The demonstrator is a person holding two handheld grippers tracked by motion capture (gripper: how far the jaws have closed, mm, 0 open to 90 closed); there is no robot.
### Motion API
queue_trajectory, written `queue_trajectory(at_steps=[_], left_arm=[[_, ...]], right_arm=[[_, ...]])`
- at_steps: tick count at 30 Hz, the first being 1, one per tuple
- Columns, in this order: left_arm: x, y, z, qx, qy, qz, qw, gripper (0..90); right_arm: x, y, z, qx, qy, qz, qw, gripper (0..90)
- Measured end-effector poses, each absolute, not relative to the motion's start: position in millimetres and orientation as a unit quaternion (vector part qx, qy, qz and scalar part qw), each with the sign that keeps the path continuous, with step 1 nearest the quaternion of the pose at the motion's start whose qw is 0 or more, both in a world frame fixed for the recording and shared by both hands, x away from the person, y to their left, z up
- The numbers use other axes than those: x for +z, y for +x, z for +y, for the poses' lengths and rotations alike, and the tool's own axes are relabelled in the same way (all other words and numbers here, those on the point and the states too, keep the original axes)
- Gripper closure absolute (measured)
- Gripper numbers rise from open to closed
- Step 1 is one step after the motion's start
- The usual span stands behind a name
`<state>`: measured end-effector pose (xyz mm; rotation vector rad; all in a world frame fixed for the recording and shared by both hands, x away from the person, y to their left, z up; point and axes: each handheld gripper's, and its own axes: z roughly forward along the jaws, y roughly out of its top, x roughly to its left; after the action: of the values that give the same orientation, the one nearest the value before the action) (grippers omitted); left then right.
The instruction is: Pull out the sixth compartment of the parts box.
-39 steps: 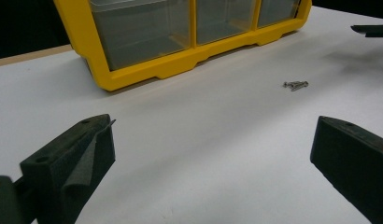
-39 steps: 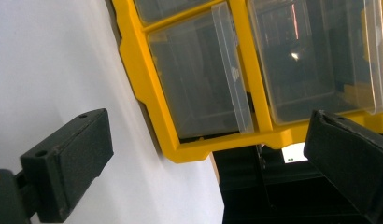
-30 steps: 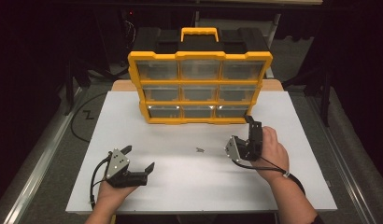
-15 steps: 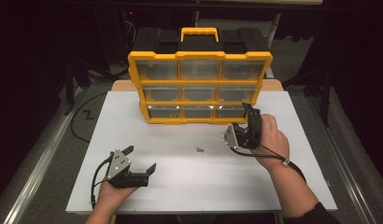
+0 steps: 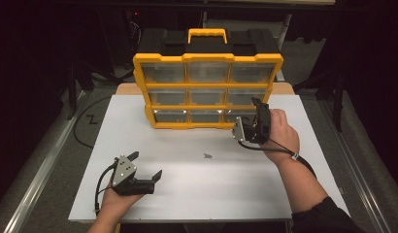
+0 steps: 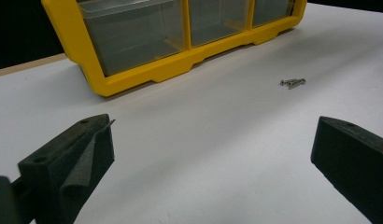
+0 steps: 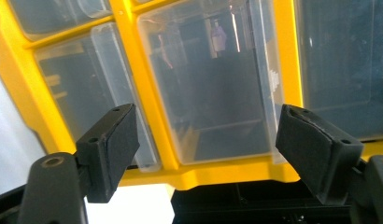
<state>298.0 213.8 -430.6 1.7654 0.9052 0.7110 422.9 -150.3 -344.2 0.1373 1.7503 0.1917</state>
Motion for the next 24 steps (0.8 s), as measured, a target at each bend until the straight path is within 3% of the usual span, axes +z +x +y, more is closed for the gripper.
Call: queue_trajectory(at_steps=[24], left_arm=[[-431.8, 298.4, 212.9, 0.288, 0.735, 0.367, 0.492, 0.3]], right_arm=[[-316.1, 445.1, -132.5, 0.029, 0.032, 0.757, 0.652, 59.2]])
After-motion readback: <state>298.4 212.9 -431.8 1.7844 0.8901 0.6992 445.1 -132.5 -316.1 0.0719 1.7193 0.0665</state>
